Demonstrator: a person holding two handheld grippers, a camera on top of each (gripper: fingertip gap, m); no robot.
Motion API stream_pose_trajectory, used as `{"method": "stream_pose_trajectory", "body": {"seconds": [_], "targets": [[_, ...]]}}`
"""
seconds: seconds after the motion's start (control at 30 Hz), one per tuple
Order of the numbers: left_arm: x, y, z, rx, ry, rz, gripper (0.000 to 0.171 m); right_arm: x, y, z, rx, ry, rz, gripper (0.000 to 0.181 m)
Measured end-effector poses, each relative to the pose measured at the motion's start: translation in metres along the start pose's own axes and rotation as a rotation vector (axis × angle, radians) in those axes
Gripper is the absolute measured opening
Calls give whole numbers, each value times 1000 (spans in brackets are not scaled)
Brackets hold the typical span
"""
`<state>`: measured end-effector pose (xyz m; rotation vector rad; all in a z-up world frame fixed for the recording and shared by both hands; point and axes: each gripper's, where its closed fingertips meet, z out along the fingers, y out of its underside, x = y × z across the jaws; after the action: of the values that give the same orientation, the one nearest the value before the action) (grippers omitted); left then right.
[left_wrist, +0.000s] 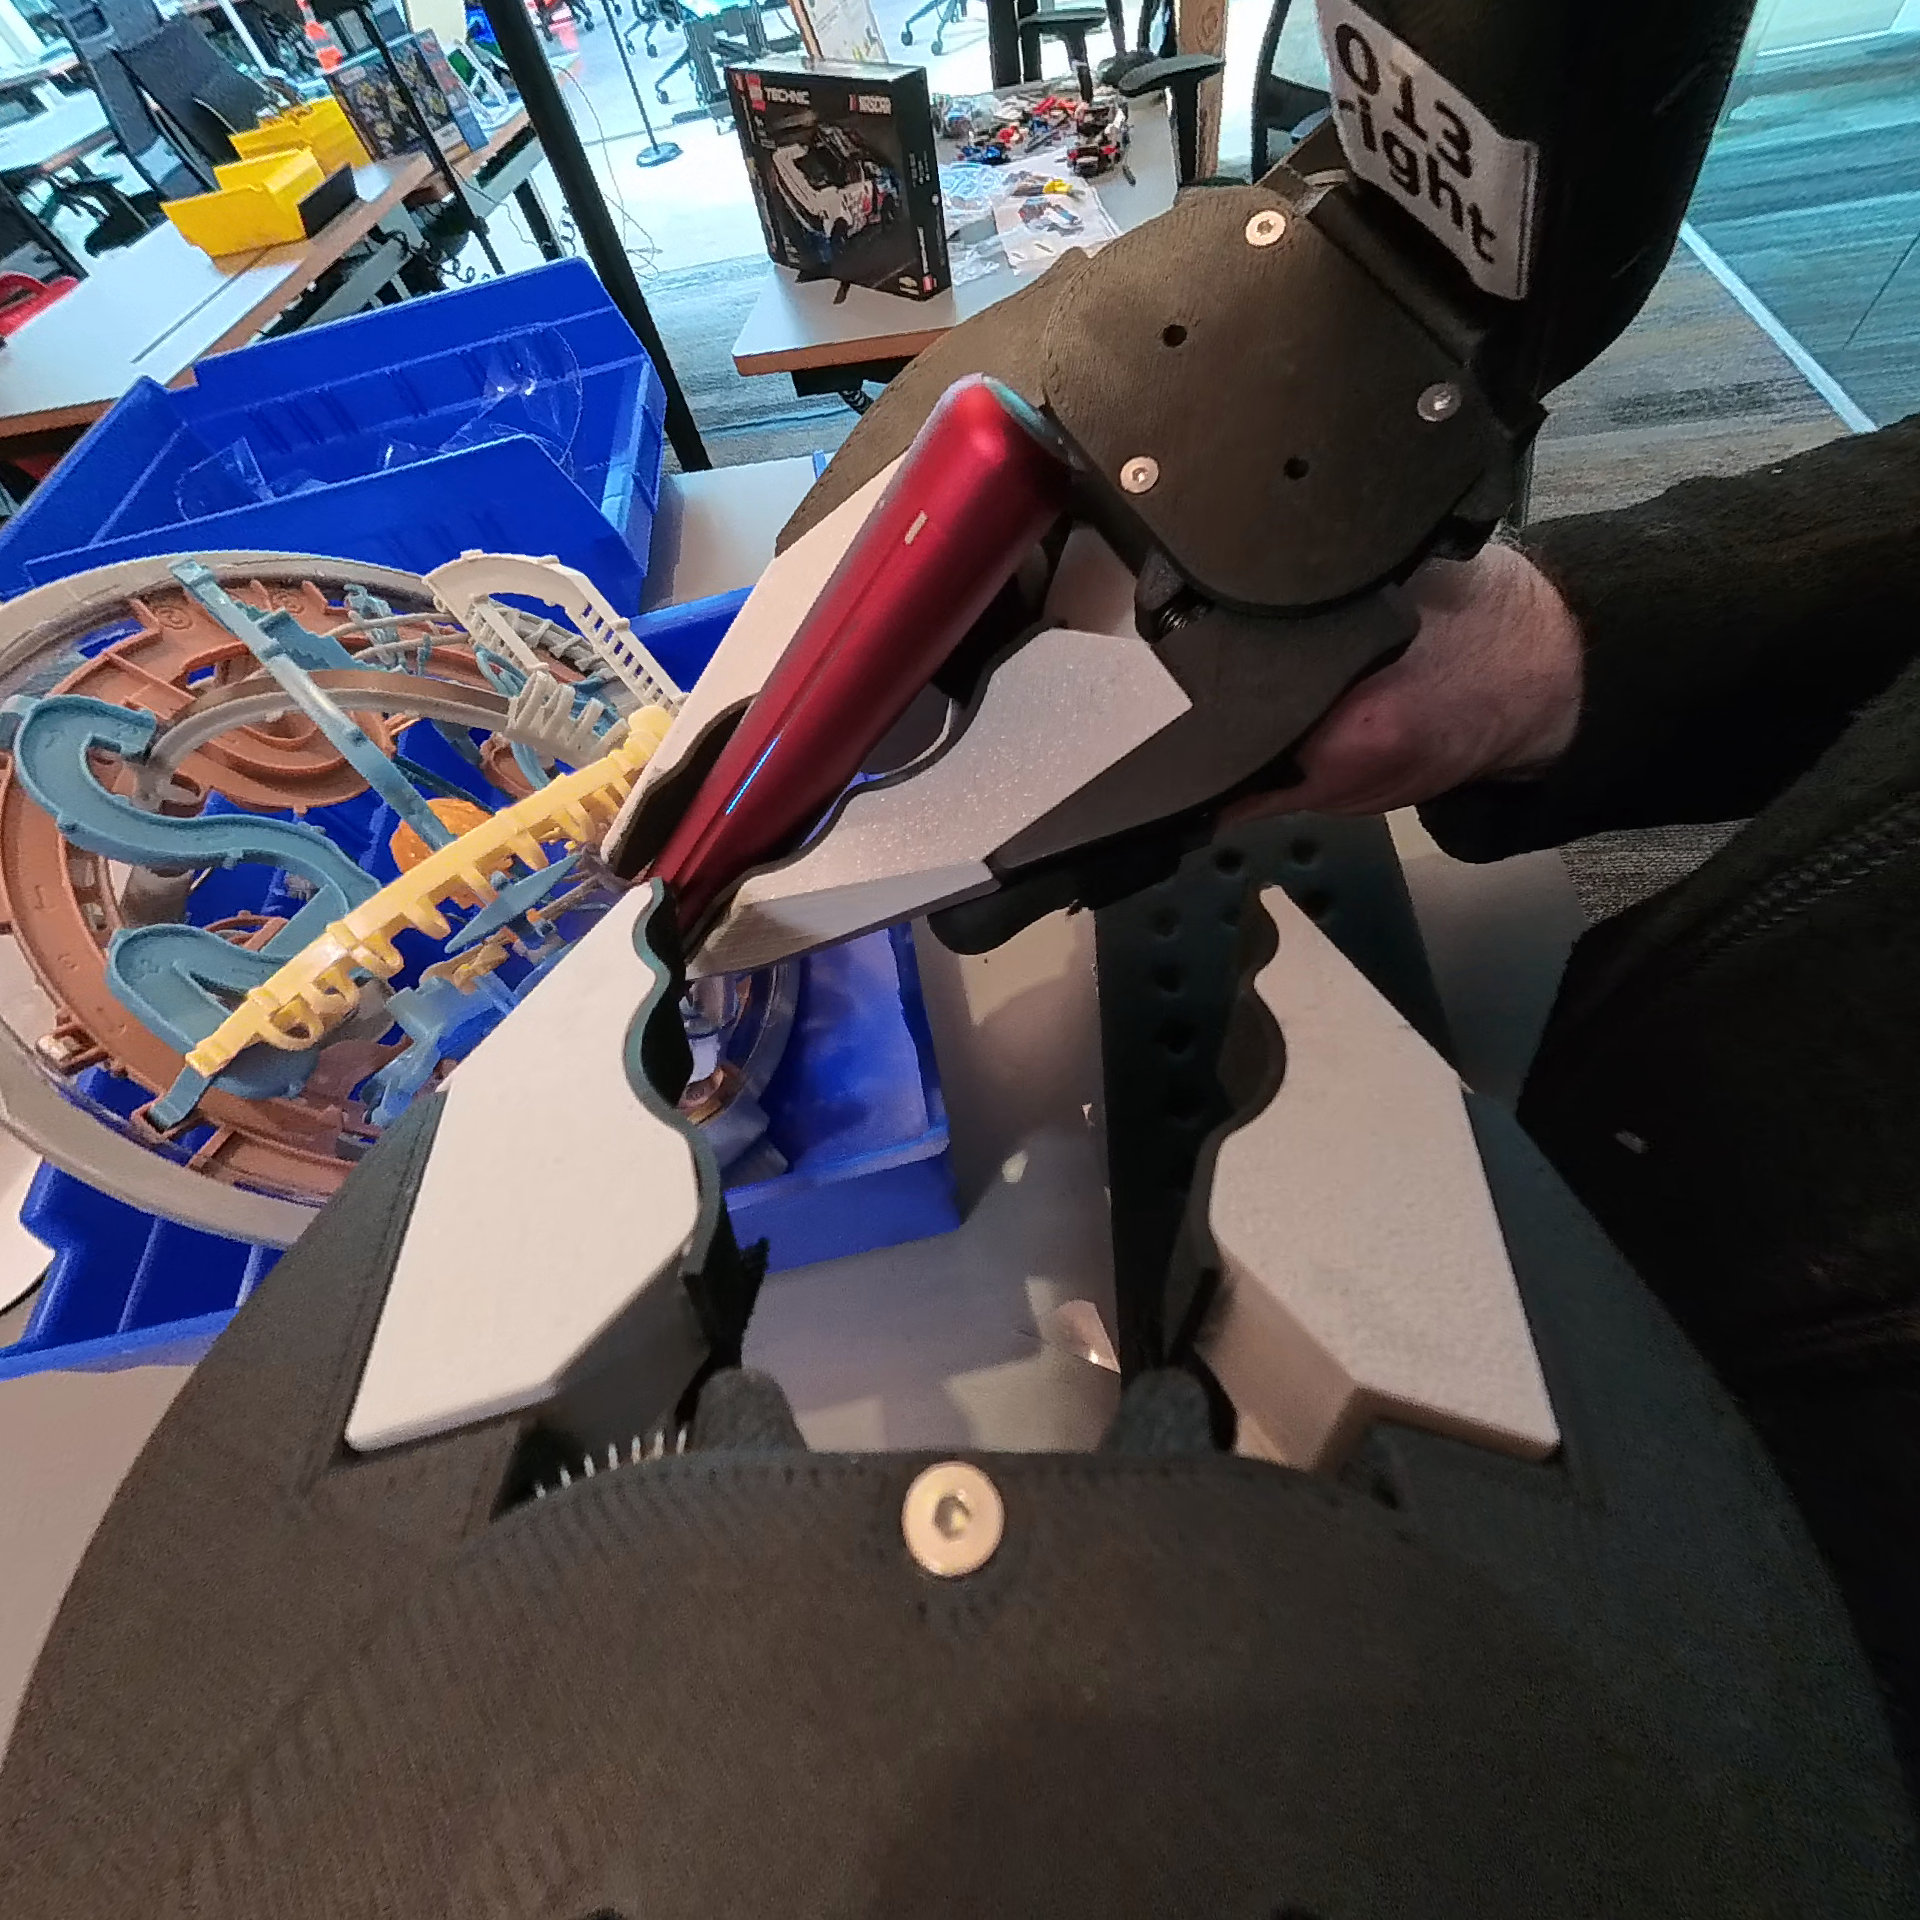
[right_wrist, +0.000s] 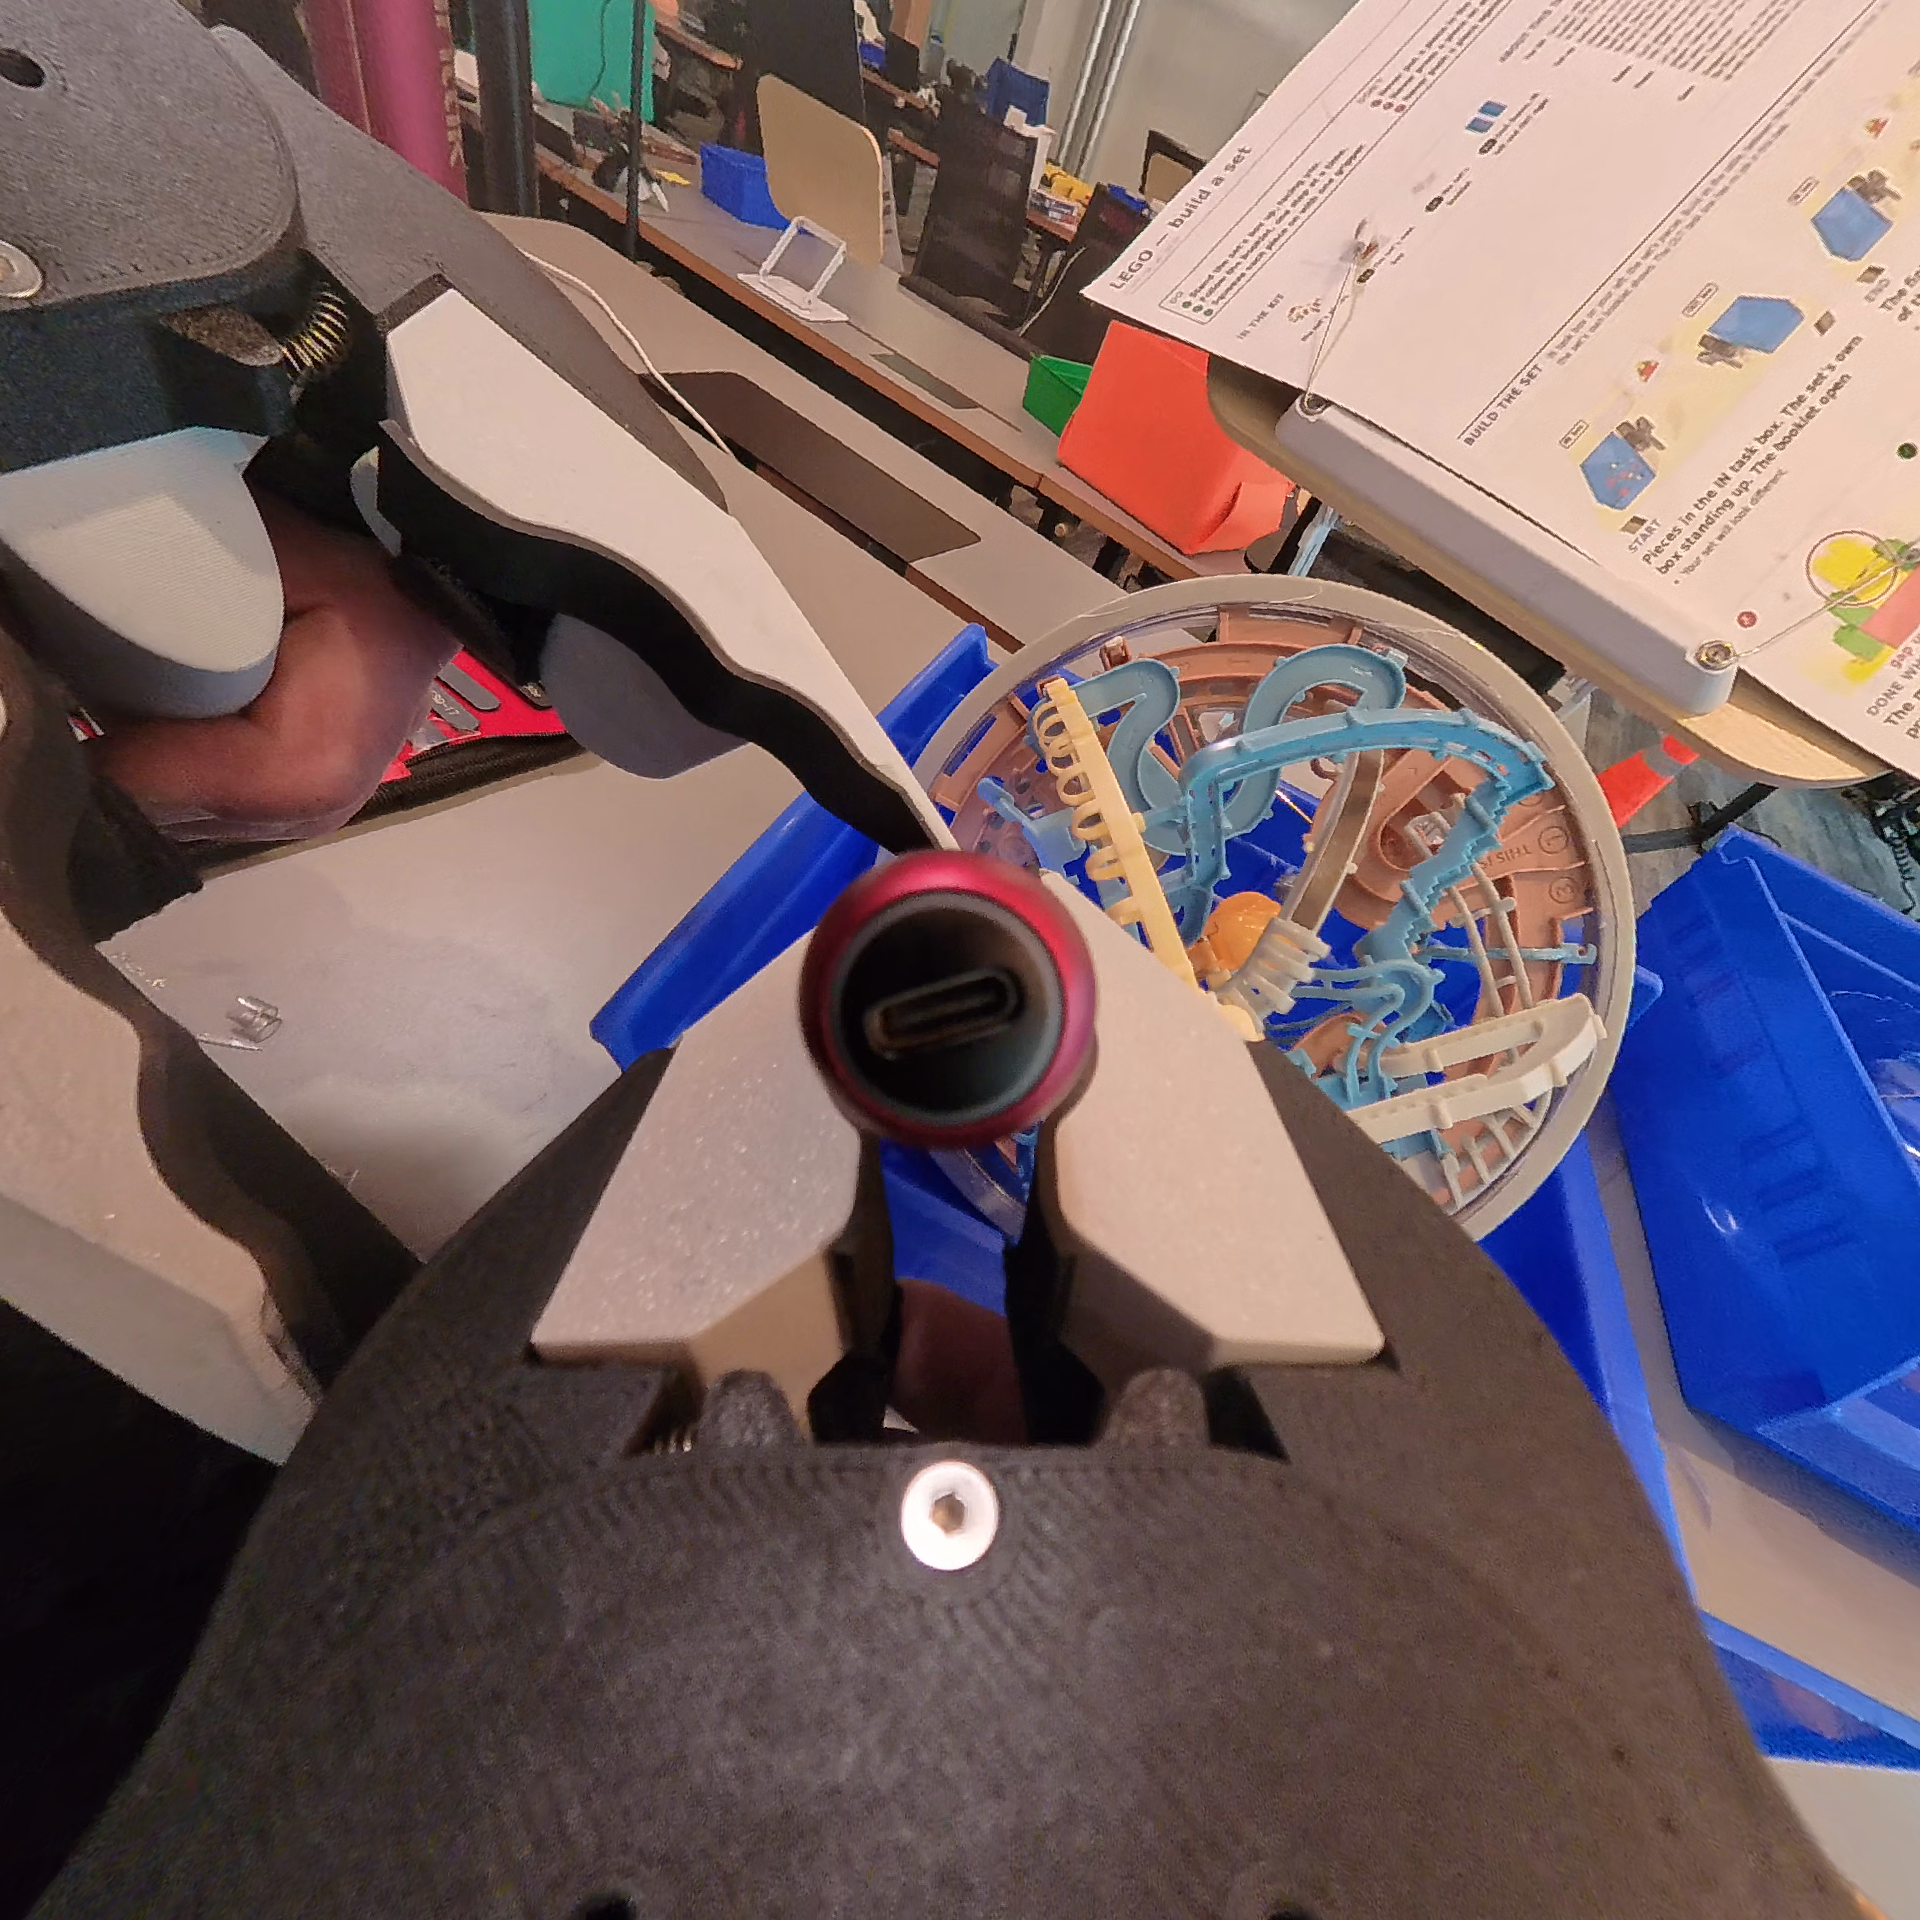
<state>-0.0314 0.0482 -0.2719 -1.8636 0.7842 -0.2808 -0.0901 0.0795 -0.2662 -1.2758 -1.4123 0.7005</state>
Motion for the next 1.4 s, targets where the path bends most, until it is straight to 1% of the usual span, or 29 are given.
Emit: {"method": "stream_pose_trajectory", "body": {"seconds": [0.53,0.9,1.0,1.03,1.07,1.2,1.27,1.4], "targets": [[-1,1,-1,-12,-13,5,104,-1,-2,1,8,-4,-6,19],[0,2,-1,-30,-25,44,104,-1,-3,0,19,-1,-11,19],[0,1,-3,-26,-36,59,98,-2,-4,-2,28,-6,-14,19],[1,-2,-5,-15,-37,66,93,-3,-4,-3,30,-10,-10,19],[2,-5,-6,-5,-37,70,92,-3,-4,-3,33,-11,-7,19],[10,-10,-8,8,-21,69,94,-5,-3,-3,31,-15,-8,19],[14,-14,-10,25,-14,76,91,-6,-2,-2,24,-17,-12,19],[21,-13,-7,5,9,89,97,-8,3,-1,-4,-16,-18,19]]}}
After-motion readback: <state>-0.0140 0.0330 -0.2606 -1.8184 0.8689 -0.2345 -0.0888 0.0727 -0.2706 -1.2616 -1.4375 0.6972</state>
